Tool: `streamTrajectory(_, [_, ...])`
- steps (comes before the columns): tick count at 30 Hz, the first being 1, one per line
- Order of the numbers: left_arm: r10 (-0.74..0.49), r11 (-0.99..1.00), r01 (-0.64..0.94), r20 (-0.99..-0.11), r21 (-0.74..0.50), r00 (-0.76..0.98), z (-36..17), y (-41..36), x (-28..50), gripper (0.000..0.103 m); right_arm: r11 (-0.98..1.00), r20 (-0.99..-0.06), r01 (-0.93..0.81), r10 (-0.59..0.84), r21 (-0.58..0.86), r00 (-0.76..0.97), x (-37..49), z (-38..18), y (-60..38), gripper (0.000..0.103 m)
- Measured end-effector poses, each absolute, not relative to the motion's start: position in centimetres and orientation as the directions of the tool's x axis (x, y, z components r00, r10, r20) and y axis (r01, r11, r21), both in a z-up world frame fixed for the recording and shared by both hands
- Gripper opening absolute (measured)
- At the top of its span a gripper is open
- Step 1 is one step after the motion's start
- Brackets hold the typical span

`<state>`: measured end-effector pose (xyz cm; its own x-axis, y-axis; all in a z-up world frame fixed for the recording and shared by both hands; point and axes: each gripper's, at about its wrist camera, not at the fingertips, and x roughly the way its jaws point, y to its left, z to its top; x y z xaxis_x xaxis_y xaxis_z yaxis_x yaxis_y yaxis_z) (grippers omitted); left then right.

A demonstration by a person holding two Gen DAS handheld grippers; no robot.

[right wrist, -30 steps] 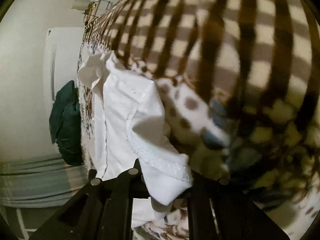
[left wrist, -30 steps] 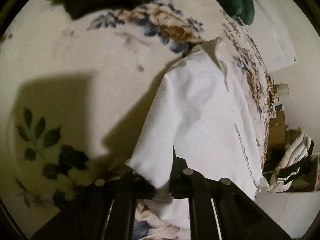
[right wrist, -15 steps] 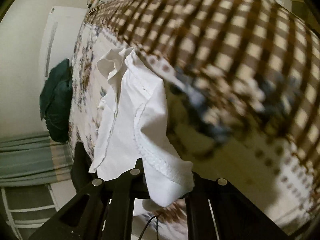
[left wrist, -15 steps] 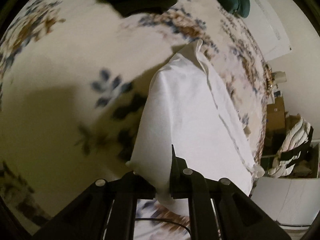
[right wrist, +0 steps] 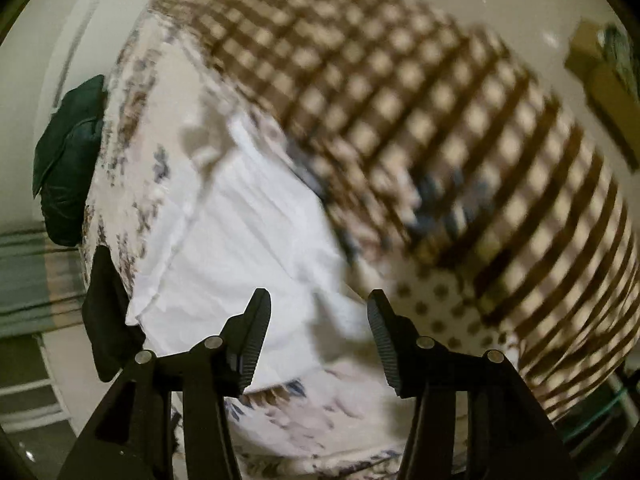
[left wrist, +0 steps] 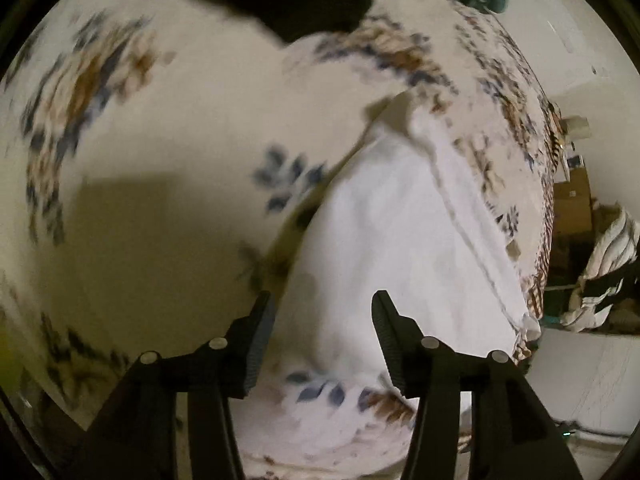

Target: Fold small clothes

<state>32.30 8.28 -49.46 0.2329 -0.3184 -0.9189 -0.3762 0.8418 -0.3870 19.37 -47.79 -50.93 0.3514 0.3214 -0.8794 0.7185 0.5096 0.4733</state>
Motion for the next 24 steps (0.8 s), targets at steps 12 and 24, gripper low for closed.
streamTrajectory(12, [-0.377, 0.810, -0.396, -0.901, -0.433, 0.214, -54.7, 4.0, 47.6, 0.048, 0.414, -0.800, 0.694, 0.417, 0.590, 0.431, 34.7, -54.2, -49.1, 0.053])
streamTrajectory(24, [-0.379, 0.829, -0.311, -0.877, -0.464, 0.296, -52.8, 2.7, 54.3, 0.048, 0.383, -0.712, 0.604, 0.458, 0.699, 0.533, 42.9, -54.5, -49.8, 0.053])
